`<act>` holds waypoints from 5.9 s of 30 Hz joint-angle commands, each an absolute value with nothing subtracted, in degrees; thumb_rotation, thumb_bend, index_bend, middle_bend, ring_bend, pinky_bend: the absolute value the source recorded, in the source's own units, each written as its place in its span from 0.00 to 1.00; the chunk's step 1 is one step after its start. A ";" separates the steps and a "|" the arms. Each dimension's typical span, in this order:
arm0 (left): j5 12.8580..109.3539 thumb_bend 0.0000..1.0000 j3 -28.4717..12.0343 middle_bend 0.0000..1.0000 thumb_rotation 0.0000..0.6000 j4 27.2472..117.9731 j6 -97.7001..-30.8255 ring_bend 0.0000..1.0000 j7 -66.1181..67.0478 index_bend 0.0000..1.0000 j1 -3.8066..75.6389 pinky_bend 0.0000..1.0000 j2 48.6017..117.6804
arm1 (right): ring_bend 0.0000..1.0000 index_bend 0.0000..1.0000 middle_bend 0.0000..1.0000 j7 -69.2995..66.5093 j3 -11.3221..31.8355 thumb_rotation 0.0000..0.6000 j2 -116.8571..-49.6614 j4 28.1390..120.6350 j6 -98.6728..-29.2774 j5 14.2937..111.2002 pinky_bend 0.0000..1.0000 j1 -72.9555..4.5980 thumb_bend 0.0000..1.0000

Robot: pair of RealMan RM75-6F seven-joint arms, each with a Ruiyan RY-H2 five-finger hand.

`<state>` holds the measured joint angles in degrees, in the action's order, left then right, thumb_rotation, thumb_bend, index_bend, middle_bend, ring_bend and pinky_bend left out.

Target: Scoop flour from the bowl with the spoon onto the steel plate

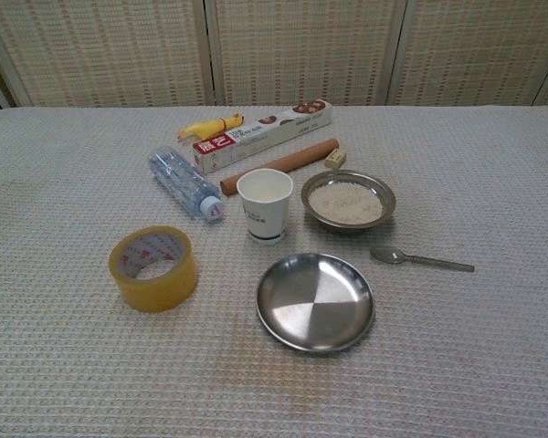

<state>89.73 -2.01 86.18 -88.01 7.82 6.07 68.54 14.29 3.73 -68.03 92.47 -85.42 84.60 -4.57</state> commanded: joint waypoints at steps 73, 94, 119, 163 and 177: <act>89.99 0.45 1.07 0.00 1.00 88.73 -80.46 0.02 1.20 0.00 8.90 0.16 65.55 | 0.00 0.55 0.00 37.67 8.17 1.00 -100.44 77.12 -62.53 60.03 0.00 -30.81 0.30; 89.78 0.45 1.19 0.00 1.00 88.77 -80.18 0.02 1.31 0.00 9.00 0.16 65.56 | 0.00 0.79 0.46 36.94 7.09 1.00 -102.30 74.30 -64.96 63.06 0.00 -30.52 0.33; 89.62 0.45 1.34 0.00 1.00 89.02 -79.87 0.03 1.62 0.00 9.07 0.16 65.50 | 0.02 0.91 0.55 38.46 7.10 1.00 -103.66 72.73 -67.40 65.89 0.00 -29.98 0.36; 90.04 0.45 1.71 0.00 1.00 89.56 -79.90 0.04 1.63 0.00 9.04 0.16 65.12 | 0.04 0.94 0.57 72.18 17.01 1.00 -93.49 83.20 -64.18 47.67 0.00 -47.54 0.38; 90.10 0.45 1.81 0.00 1.00 89.24 -79.43 0.04 0.50 0.00 9.25 0.16 64.87 | 0.05 0.95 0.58 78.21 12.92 1.00 -100.05 75.03 -62.87 42.49 0.00 -53.64 0.38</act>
